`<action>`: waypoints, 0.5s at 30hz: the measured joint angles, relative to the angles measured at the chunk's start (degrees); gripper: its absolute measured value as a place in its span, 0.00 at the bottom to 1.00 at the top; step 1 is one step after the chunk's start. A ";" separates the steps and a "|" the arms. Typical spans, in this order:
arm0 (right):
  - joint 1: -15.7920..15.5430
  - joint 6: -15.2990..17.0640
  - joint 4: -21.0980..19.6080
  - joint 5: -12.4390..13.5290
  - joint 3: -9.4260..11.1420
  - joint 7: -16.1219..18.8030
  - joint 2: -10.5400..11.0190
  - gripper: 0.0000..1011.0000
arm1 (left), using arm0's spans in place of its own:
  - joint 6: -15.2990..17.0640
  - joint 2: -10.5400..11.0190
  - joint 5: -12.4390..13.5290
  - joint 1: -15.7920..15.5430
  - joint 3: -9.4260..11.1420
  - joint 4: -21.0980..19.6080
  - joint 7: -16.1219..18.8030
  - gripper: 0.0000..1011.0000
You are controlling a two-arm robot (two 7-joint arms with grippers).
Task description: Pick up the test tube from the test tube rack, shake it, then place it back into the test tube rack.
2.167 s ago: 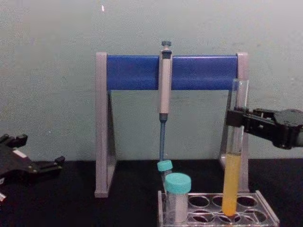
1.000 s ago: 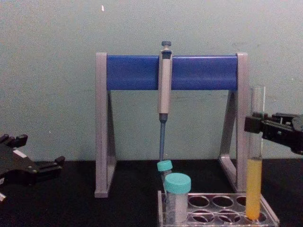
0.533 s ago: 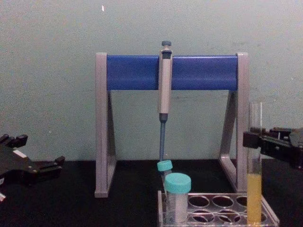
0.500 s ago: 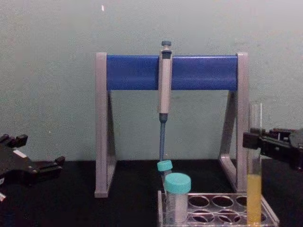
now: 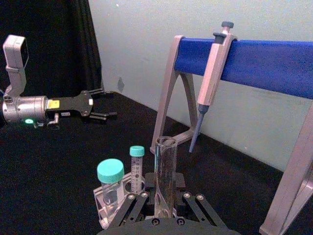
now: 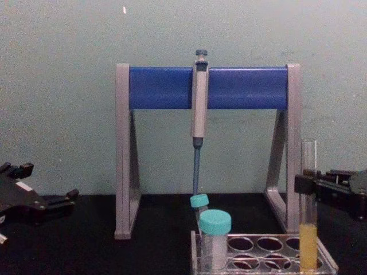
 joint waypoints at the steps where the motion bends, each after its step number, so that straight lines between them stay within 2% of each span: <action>1: 0.07 0.06 0.15 -0.05 -0.05 0.03 -0.05 0.23 | 0.00 0.00 0.00 0.00 0.00 0.00 0.00 0.99; 15: 0.88 0.98 1.56 -0.62 -0.92 0.35 -0.51 0.23 | 0.00 0.00 0.00 0.00 0.00 0.00 0.00 0.99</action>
